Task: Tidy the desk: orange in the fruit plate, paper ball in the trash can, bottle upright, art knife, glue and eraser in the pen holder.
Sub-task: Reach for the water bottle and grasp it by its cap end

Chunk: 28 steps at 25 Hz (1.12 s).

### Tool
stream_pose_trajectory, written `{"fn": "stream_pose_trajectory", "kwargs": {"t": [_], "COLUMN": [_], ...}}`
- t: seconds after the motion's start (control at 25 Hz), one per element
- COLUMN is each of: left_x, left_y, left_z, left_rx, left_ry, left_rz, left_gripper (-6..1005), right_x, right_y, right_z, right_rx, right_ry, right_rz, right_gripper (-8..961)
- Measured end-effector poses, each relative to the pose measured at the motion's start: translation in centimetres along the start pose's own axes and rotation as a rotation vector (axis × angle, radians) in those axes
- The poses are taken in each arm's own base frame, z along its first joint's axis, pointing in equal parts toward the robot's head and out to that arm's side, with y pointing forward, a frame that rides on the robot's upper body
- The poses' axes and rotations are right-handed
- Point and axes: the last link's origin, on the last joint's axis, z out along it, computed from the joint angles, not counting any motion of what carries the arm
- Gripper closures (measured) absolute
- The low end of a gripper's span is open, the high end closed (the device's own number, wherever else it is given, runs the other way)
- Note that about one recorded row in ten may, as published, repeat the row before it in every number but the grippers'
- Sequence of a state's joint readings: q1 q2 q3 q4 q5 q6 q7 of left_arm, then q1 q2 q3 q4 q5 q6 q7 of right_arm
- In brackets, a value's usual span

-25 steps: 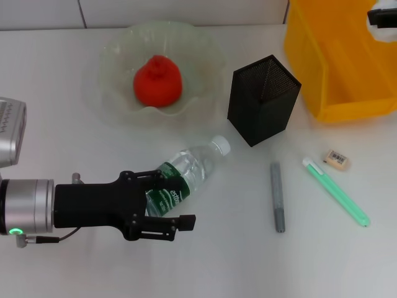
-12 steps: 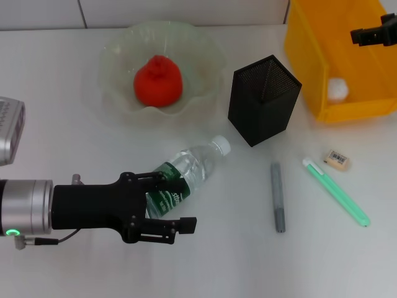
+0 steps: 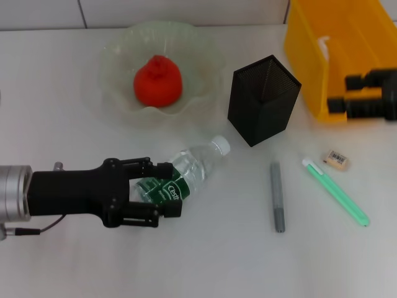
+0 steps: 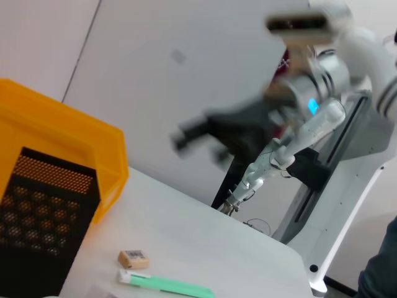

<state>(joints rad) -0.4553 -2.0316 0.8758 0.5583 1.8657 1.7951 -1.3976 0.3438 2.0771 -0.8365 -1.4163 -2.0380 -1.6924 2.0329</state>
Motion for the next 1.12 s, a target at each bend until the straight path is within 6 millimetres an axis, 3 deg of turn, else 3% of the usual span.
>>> {"fn": "stream_pose_trajectory", "kwargs": {"t": [0.16, 0.28, 0.4, 0.44, 0.64, 0.8, 1.12], "left_x": [1.1, 2.6, 3.8, 5.2, 7.2, 9.1, 10.0], "left_y": [-0.4, -0.5, -0.7, -0.9, -1.8, -4.0, -4.6], "left_z": [-0.2, 0.1, 0.6, 1.5, 3.3, 7.9, 11.7], "left_rx": [-0.005, -0.027, -0.029, -0.021, 0.022, 0.198, 0.31], "left_ry": [-0.011, -0.027, -0.053, -0.119, -0.233, -0.429, -0.503], "left_rz": [-0.046, -0.077, -0.094, -0.107, -0.128, -0.103, -0.025], "left_gripper": [157, 157, 157, 157, 157, 157, 157], "right_x": [6.0, 10.3, 13.1, 13.7, 15.6, 16.8, 17.4], "right_y": [1.6, 1.8, 2.4, 2.6, 3.1, 2.9, 2.8], "right_z": [-0.4, -0.7, -1.1, -1.2, -2.0, -2.4, -2.1], "right_rx": [-0.206, -0.254, -0.268, -0.267, -0.231, -0.17, -0.139], "right_ry": [-0.146, -0.261, -0.325, -0.333, -0.323, -0.306, -0.288], "right_rz": [0.027, 0.072, 0.093, 0.097, 0.115, 0.135, 0.154], "right_gripper": [251, 251, 252, 252, 252, 252, 252]}}
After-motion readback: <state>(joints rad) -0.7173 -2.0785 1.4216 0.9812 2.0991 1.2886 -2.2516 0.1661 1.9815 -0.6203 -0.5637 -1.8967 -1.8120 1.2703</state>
